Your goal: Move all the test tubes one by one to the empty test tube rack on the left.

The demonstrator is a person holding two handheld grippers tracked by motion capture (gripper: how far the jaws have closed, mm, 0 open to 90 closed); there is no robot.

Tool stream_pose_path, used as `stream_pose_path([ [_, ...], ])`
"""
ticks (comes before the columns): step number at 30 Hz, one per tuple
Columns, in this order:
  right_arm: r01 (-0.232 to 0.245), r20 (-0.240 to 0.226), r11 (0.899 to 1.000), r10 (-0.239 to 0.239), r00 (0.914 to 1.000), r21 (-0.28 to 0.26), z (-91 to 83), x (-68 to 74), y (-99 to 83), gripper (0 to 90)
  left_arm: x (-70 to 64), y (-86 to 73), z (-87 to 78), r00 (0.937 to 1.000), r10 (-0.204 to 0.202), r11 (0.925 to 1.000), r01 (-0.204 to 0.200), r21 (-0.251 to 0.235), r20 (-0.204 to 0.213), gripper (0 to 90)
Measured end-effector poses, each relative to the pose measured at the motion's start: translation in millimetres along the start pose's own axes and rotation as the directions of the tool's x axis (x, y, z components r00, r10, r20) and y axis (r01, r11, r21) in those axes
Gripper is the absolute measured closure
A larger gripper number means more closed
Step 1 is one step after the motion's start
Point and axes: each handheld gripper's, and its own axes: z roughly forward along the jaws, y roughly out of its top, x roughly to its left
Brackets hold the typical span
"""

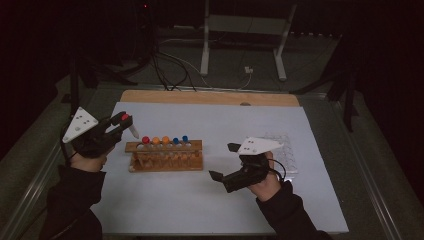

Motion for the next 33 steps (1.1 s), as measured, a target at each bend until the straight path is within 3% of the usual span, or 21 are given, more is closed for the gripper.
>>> stream_pose_path([
  [5, -0.004, -0.007, 1.0, 0.004, 1.0, -0.009, -3.9, -0.9, 0.8, 0.0, 7.4, -10.2, 6.4, 0.9996, -0.025, 0.9994, 0.025, 0.022, -0.01, 71.6],
  [11, -0.008, -0.009, 0.999, 0.008, 0.9999, -0.033, -7.2, -1.9, 1.4, 0.0, 11.6, -21.6, 14.5, 0.998, -0.061, 0.9968, 0.06, 0.053, 0.014, 71.5],
  [13, -0.003, -0.006, 1.0, 0.003, 1.0, -0.029, -7.4, -1.6, 1.4, 0.0, 11.0, -24.7, 17.4, 0.999, -0.045, 0.9963, 0.045, 0.074, 0.002, 71.5],
  [16, -0.001, -0.009, 1.0, 0.001, 1.0, -0.031, -8.2, -1.1, 1.7, 0.0, 13.4, -31.5, 20.9, 0.9986, -0.052, 0.9954, 0.051, 0.081, 0.006, 71.5],
  [21, -0.003, -0.013, 0.999, 0.003, 0.9999, -0.04, -10.9, -0.5, 2.9, 0.0, 18.4, -47.3, 27.8, 0.9963, -0.085, 0.9902, 0.083, 0.113, 0.013, 71.5],
  [33, 0.003, -0.016, 0.999, -0.003, 0.9999, -0.044, -13.5, 0.6, 4.5, 0.0, 6.2, -66.2, 38.7, 0.9978, -0.066, 0.9766, 0.063, 0.206, 0.006, 71.5],
])
